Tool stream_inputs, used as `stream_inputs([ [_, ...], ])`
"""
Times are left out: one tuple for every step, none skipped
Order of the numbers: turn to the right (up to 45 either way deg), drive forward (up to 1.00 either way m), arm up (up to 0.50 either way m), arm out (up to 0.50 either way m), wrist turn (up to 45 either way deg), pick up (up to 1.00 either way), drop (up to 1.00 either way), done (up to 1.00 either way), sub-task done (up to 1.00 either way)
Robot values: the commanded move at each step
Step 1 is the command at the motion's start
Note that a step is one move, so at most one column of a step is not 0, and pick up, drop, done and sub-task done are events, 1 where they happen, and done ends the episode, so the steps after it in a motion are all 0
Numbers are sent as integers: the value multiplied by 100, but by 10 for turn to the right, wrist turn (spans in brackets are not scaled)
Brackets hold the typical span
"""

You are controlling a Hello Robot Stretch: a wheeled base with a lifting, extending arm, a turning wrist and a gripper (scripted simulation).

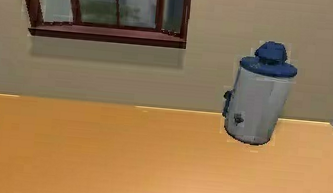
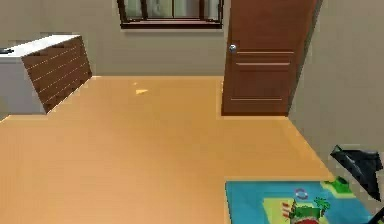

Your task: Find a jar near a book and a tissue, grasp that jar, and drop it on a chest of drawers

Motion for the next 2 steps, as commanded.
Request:
stream_inputs([
  [-450,0,0,0,0,0,0,0,0],
  [-240,0,0,0,0,0,0,0,0],
])
